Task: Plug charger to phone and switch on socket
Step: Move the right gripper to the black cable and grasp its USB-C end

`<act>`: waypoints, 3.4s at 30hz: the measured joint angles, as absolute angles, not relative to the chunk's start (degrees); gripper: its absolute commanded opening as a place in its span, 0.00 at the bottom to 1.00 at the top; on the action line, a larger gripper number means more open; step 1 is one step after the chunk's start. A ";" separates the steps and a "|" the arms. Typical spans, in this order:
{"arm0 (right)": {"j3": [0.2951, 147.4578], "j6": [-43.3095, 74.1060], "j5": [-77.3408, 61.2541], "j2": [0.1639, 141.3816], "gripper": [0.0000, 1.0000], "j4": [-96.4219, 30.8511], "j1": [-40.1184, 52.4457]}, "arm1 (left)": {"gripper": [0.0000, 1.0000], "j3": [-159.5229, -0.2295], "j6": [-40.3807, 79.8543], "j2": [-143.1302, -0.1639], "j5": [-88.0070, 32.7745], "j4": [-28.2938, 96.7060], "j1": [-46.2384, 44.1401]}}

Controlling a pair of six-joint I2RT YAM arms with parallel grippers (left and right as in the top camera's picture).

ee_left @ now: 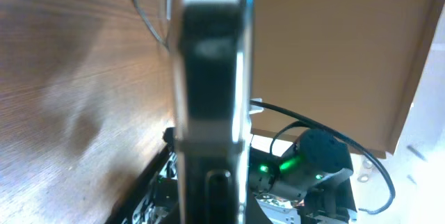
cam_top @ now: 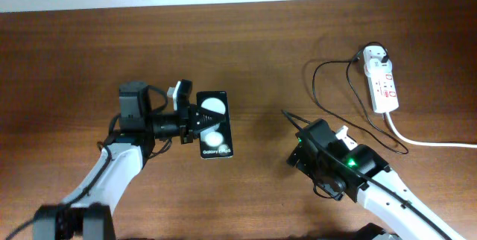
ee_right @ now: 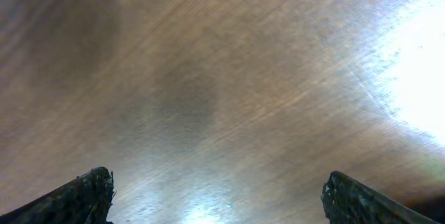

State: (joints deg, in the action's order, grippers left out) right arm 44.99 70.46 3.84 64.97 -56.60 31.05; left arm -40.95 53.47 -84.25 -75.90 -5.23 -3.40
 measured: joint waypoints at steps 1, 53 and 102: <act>44.99 70.46 3.88 65.58 0.99 -56.62 31.05 | 0.00 -40.95 53.47 -87.22 -75.92 -5.19 -3.40; 103.72 43.03 7.70 103.31 0.99 -81.23 14.81 | 0.00 -41.21 52.45 -88.53 -77.62 5.19 -3.40; 103.98 33.15 -3.29 129.62 0.99 -69.49 20.27 | 0.00 -41.21 52.45 -88.53 -73.01 6.44 -3.40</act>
State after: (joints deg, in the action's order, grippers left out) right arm 103.98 33.15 -3.29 129.62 -69.49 20.27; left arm -41.21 52.45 -88.53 -73.01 6.44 -3.40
